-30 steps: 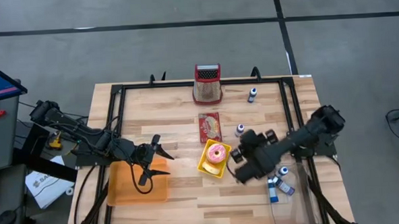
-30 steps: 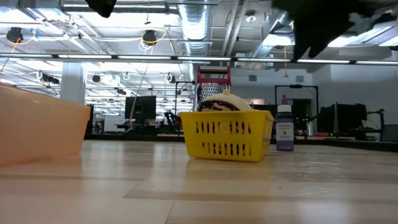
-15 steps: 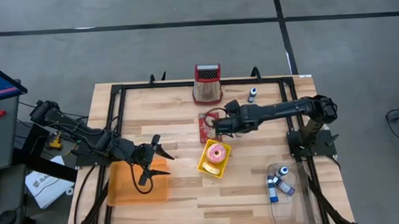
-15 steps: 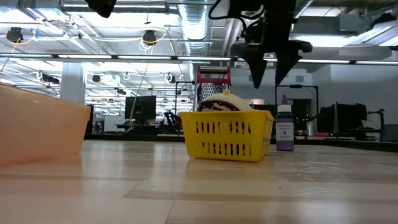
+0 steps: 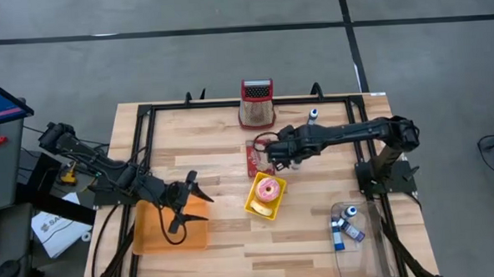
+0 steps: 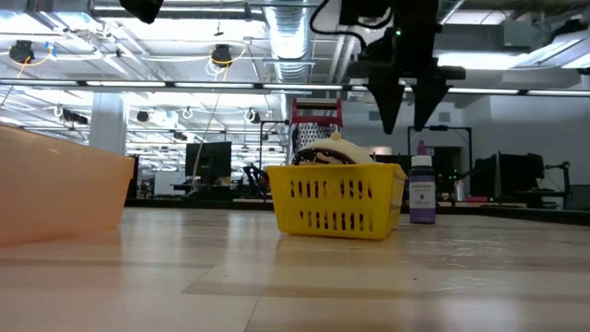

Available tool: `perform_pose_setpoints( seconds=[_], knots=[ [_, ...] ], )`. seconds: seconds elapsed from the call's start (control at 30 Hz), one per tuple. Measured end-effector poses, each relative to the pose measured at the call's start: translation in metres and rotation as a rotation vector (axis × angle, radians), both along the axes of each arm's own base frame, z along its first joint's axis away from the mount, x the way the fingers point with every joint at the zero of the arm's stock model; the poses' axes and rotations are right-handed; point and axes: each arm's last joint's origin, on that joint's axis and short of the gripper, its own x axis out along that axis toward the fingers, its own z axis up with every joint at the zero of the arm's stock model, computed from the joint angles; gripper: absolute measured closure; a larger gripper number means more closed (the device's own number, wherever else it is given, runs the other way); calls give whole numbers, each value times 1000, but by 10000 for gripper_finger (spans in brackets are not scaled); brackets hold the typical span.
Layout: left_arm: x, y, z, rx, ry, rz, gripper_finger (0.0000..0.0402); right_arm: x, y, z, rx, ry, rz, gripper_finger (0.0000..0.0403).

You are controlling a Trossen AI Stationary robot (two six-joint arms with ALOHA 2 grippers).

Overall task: Pick & Place Food Item
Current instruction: Put the violet food coloring bottle into the transparent bin

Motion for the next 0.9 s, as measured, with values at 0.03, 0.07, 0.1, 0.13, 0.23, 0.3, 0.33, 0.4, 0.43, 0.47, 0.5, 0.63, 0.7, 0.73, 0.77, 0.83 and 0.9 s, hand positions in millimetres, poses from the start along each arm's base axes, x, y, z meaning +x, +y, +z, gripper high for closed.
perform_pose_setpoints(
  seconds=[0.03,0.07,0.1,0.13,0.23,0.3,0.33,0.4,0.43,0.47,0.5,0.63,0.7,0.73,0.77,0.83,0.9],
  knots=[
    [0,0,0,-1,0,2,151,-2,-3,0,16,18,-3,124],
    [0,0,0,-2,0,3,151,-3,-6,0,29,30,-4,124],
    [0,0,0,-2,-1,3,151,-4,-9,-1,42,45,-6,124],
    [0,0,0,-2,-2,2,151,-6,-11,-1,58,64,-6,124],
    [0,0,0,-1,-3,2,151,-8,-16,-1,108,85,-1,124],
    [0,0,0,0,-4,2,151,-7,-16,-1,140,84,18,125],
    [0,0,0,0,-4,2,151,-6,-16,-2,155,77,26,125],
    [0,0,0,0,-4,3,151,-6,-17,-2,181,77,35,126],
    [0,0,0,-1,-4,6,151,-6,-18,-3,189,81,38,126],
    [0,0,0,-2,-4,7,151,-6,-18,-3,198,81,41,126],
    [0,0,0,-2,-4,7,151,-6,-18,-3,202,81,44,126],
    [0,0,0,-4,-3,8,151,-6,-18,-4,224,78,53,127],
    [0,0,0,-4,-3,7,151,-6,-17,-14,245,71,56,127],
    [0,0,0,-4,-3,7,151,-8,-18,-21,256,80,57,127],
    [0,0,0,-4,-3,7,151,-10,-18,-27,260,100,61,127],
    [0,0,0,-4,-4,7,151,-15,-20,-37,262,130,57,127],
    [0,0,0,-5,-4,7,151,-17,-22,-42,261,133,67,127]
  ],
)
